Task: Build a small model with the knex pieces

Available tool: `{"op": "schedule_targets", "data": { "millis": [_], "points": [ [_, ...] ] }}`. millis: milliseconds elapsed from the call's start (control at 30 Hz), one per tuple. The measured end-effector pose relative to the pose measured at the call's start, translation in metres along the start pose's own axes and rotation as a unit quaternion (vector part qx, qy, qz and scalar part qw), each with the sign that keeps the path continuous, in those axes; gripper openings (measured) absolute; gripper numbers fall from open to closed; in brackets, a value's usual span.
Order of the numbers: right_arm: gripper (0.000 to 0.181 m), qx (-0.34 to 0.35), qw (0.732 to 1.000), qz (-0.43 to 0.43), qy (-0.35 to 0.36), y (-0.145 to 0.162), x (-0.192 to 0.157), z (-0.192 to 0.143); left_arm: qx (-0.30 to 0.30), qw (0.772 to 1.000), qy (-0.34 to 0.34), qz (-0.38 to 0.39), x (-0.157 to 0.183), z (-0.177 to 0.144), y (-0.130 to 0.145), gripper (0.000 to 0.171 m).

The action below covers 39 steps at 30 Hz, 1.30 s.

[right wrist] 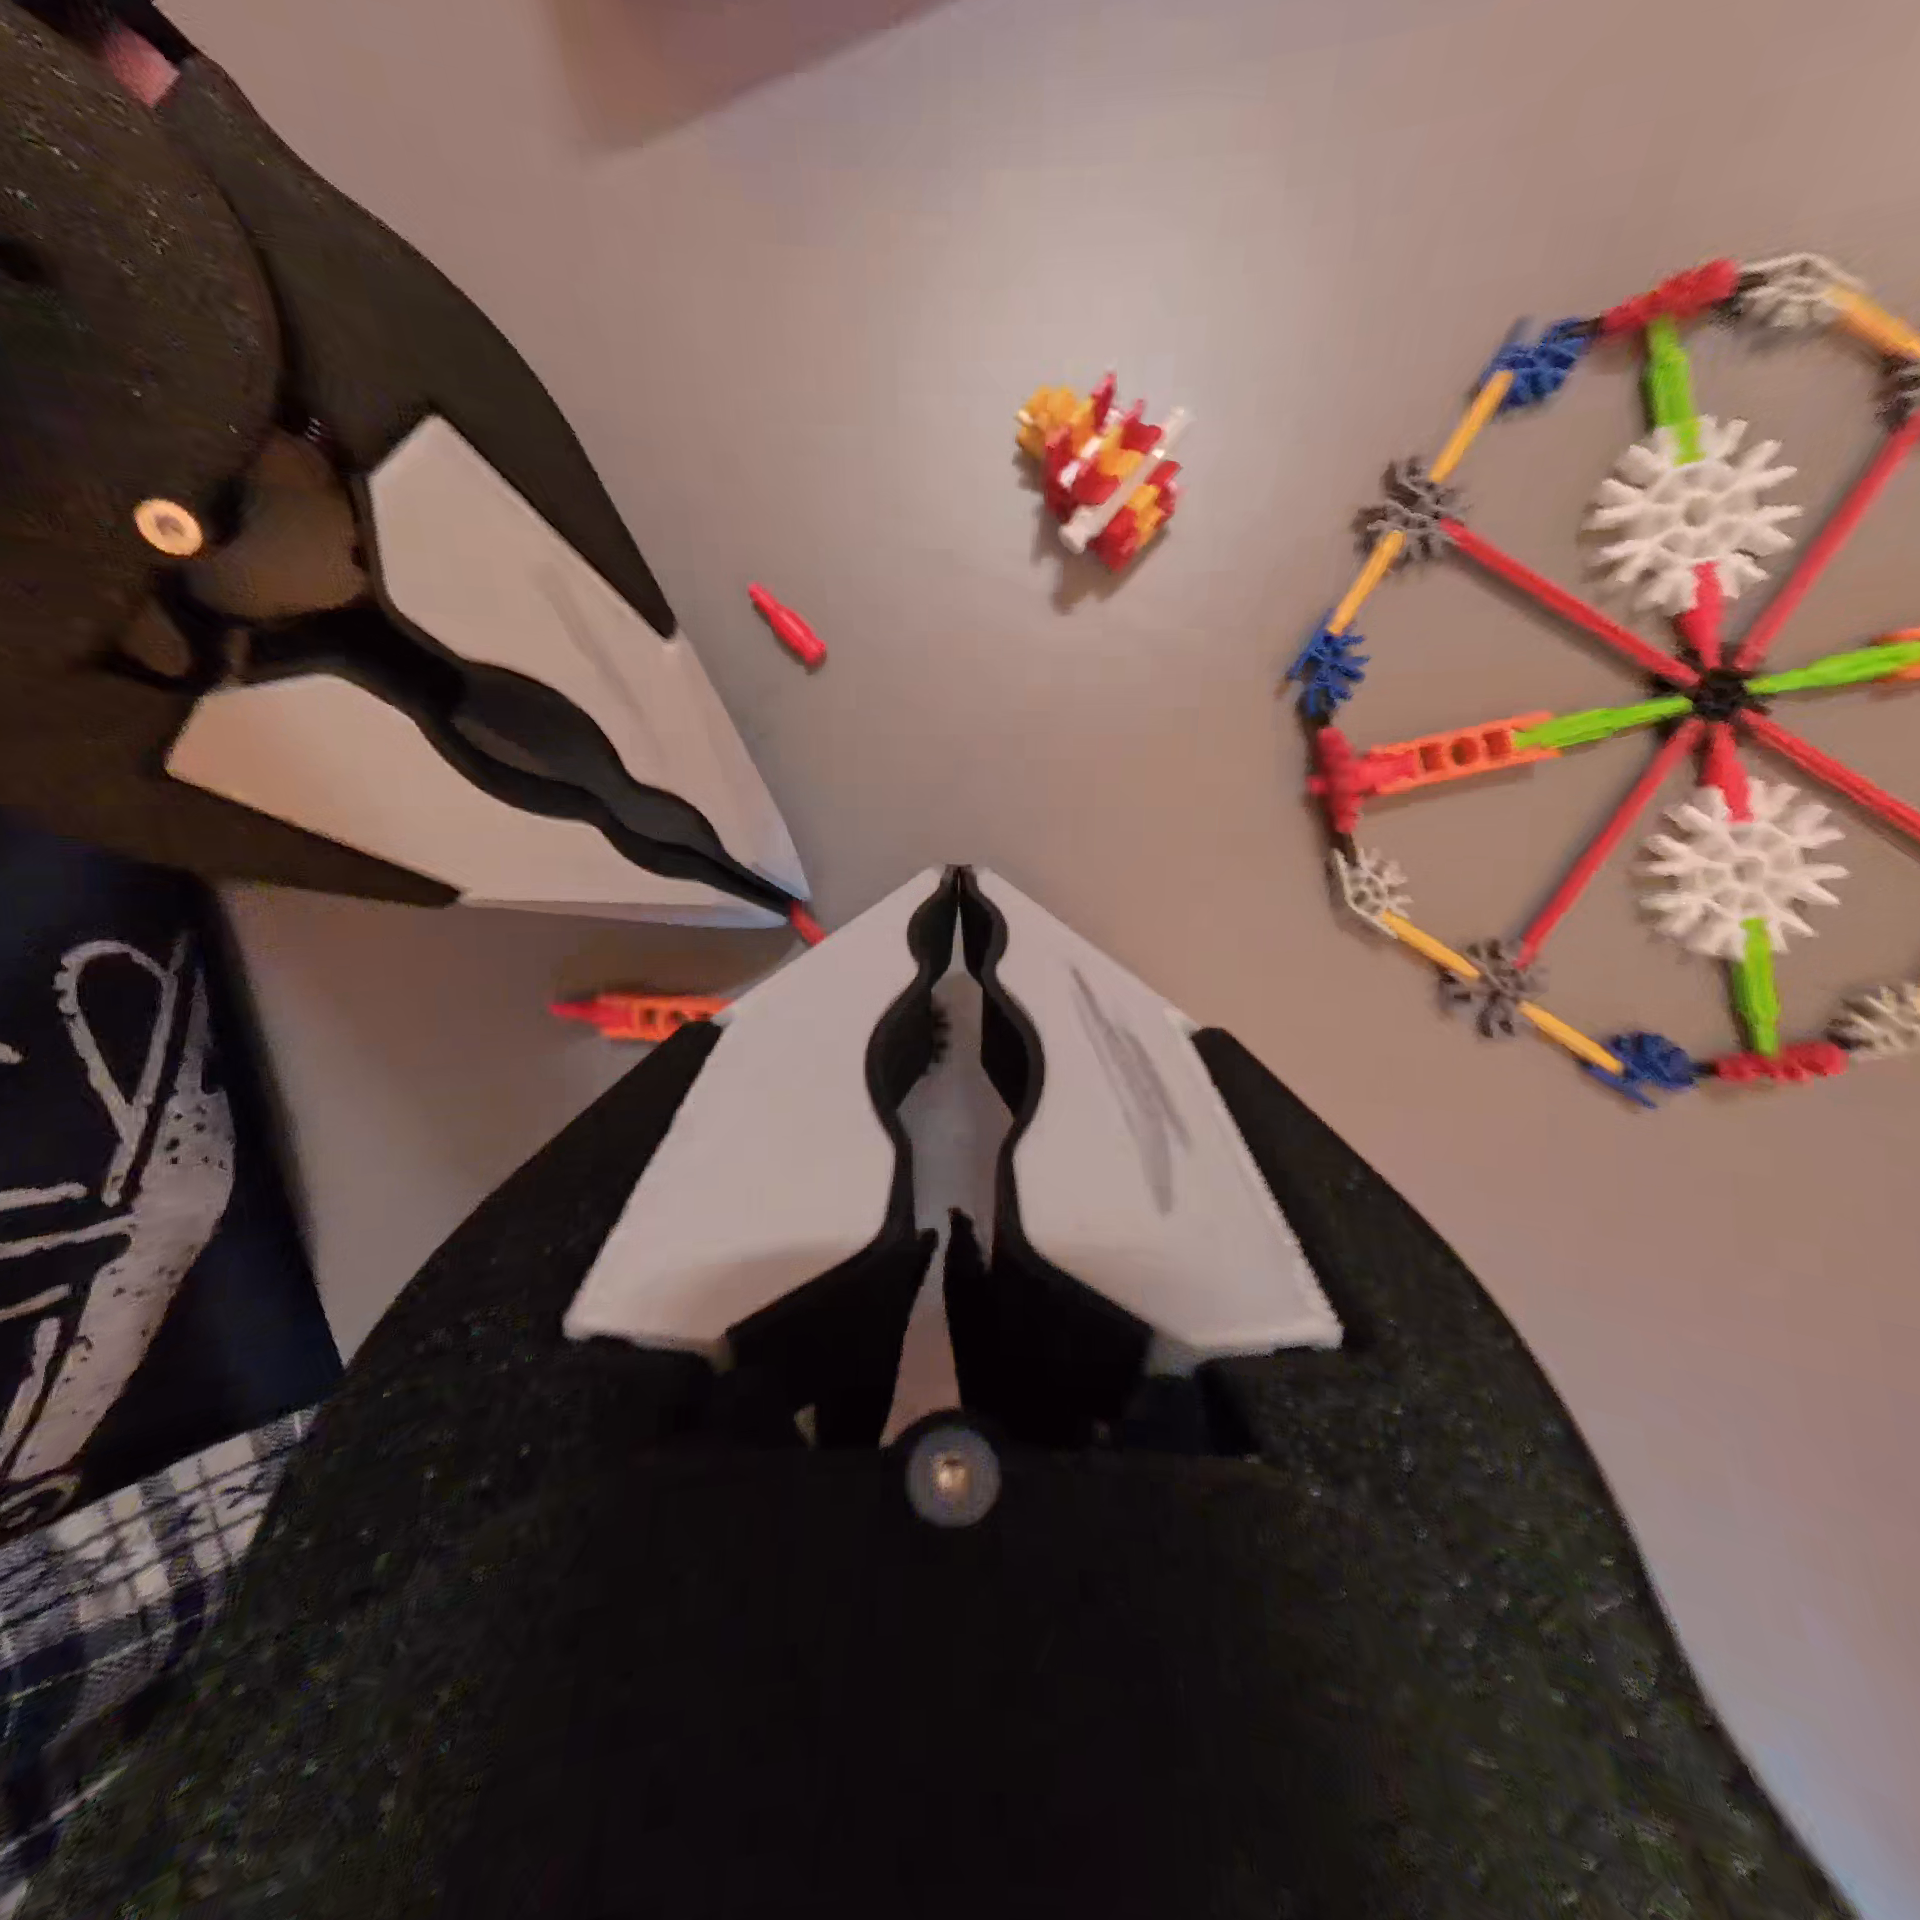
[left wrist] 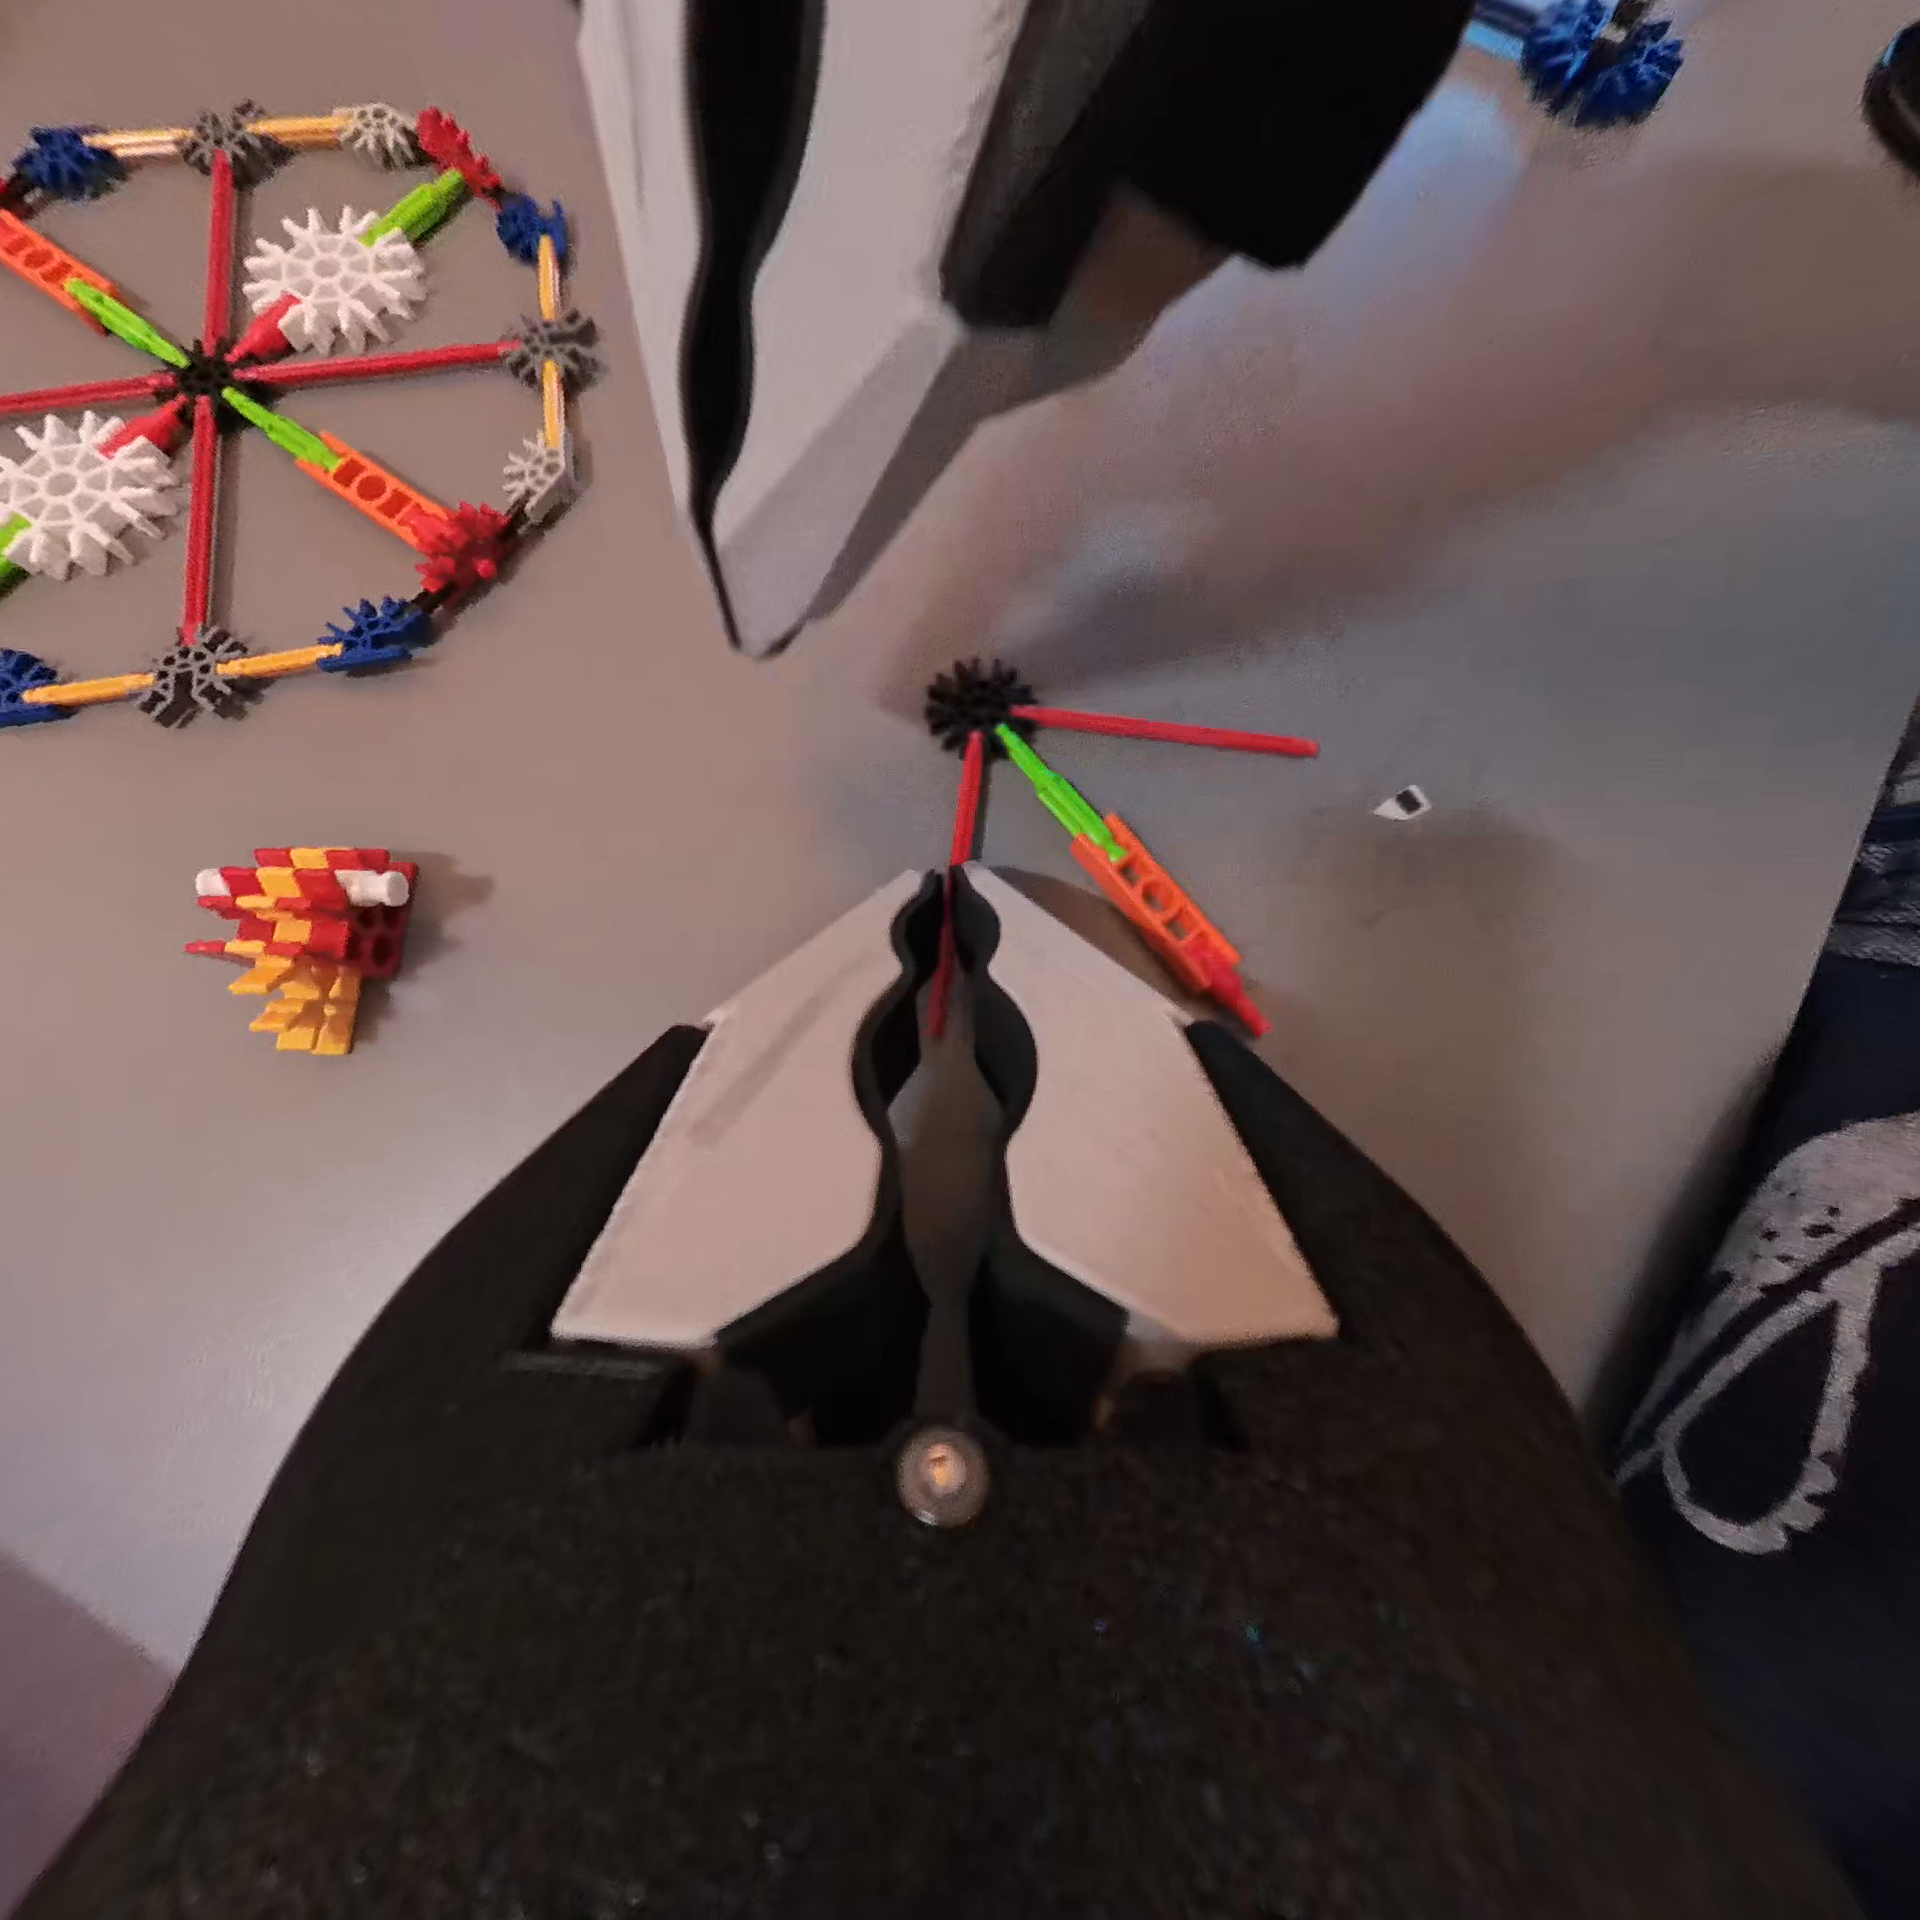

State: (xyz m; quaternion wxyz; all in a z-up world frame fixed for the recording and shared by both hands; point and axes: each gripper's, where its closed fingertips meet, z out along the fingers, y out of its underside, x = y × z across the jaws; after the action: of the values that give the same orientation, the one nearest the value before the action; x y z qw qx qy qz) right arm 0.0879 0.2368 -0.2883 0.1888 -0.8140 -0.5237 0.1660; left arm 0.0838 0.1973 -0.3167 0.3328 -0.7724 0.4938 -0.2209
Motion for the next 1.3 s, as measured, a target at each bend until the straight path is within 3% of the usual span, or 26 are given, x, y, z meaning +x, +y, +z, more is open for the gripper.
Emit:
{"op": "schedule_targets", "data": {
  "millis": [33,200,367,467,567,700,933,1033,1300],
  "points": [
    [0.0,0.0,1.0,0.0,0.01,0.004,0.003,-0.004,0.005,1.0,0.0,-0.001,0.0,-0.002,-0.001,0.001],
    [0.001,0.013,0.999,0.003,0.032,0.021,0.006,-0.017,0.039,0.999,0.021,-0.003,0.001,-0.018,-0.009,0.01],
    [0.0,0.083,0.994,-0.015,0.064,0.012,0.013,-0.028,0.057,0.998,-0.016,0.038,-0.018,-0.073,-0.016,0.024],
    [0.0,0.113,0.991,-0.005,0.068,0.013,0.018,-0.026,0.072,0.993,-0.081,0.046,-0.058,-0.132,-0.021,0.025],
    [0.0,0.153,0.985,-0.005,0.076,0.01,0.025,-0.025,0.053,0.979,-0.188,0.063,-0.12,-0.196,-0.019,0.025],
    [0.0,0.211,0.973,-0.009,0.095,0.001,0.036,-0.029,-0.018,0.962,-0.267,0.057,-0.205,-0.243,0.003,0.02],
    [0.0,0.267,0.955,-0.021,0.129,-0.01,0.048,-0.028,-0.146,0.965,-0.215,0.023,-0.297,-0.222,0.047,0.019],
    [0.0,0.274,0.951,-0.041,0.138,-0.01,0.049,-0.025,-0.2,0.966,-0.163,0.006,-0.313,-0.206,0.069,0.023],
    [0.0,0.289,0.943,-0.069,0.148,-0.01,0.047,-0.024,-0.305,0.947,-0.021,0.1,-0.287,-0.174,0.102,0.026]
  ]
}}
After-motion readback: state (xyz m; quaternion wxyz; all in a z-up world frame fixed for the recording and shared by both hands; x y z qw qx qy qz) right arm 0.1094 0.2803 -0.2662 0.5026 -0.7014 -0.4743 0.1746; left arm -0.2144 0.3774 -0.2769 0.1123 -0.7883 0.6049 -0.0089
